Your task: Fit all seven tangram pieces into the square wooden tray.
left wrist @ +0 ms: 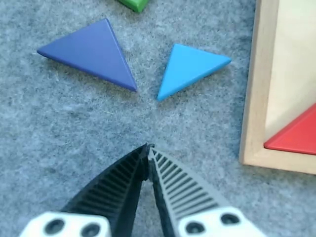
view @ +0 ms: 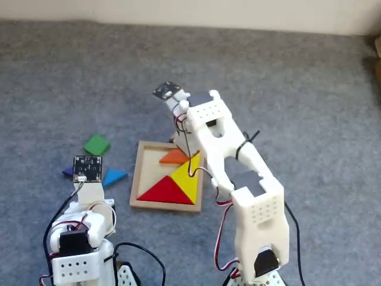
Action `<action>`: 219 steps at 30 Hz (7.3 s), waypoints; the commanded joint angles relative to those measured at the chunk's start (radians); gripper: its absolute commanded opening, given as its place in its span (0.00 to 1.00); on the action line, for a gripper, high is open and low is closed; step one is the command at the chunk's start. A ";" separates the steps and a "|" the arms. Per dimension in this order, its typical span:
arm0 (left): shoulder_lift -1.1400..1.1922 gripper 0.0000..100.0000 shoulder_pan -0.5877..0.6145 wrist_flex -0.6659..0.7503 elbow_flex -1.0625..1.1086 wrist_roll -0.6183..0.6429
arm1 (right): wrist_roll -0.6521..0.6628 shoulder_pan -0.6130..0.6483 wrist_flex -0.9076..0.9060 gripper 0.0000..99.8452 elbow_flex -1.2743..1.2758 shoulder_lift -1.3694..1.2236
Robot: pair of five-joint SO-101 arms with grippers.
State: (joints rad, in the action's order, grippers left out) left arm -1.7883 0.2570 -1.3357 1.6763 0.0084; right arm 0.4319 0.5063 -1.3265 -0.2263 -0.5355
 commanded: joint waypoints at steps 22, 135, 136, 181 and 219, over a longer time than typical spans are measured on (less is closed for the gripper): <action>-0.033 0.01 0.012 -0.005 0.019 0.011 | -0.014 -0.048 -0.038 0.01 -0.002 0.099; -0.033 0.01 0.012 -0.005 0.019 0.011 | -0.242 -0.012 0.193 0.02 0.065 -0.036; -0.033 0.01 0.012 -0.005 0.019 0.011 | -0.242 -0.012 0.183 0.02 0.065 -0.036; -0.033 0.01 0.012 -0.005 0.019 0.011 | -0.152 -0.079 0.045 0.00 0.015 0.065; -0.033 0.01 0.012 -0.005 0.019 0.011 | -0.150 0.081 0.231 0.00 0.450 0.506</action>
State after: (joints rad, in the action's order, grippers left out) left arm -1.7883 0.2570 -1.3357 1.6763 0.0084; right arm 0.2723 0.5109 -1.1868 0.1680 -0.1304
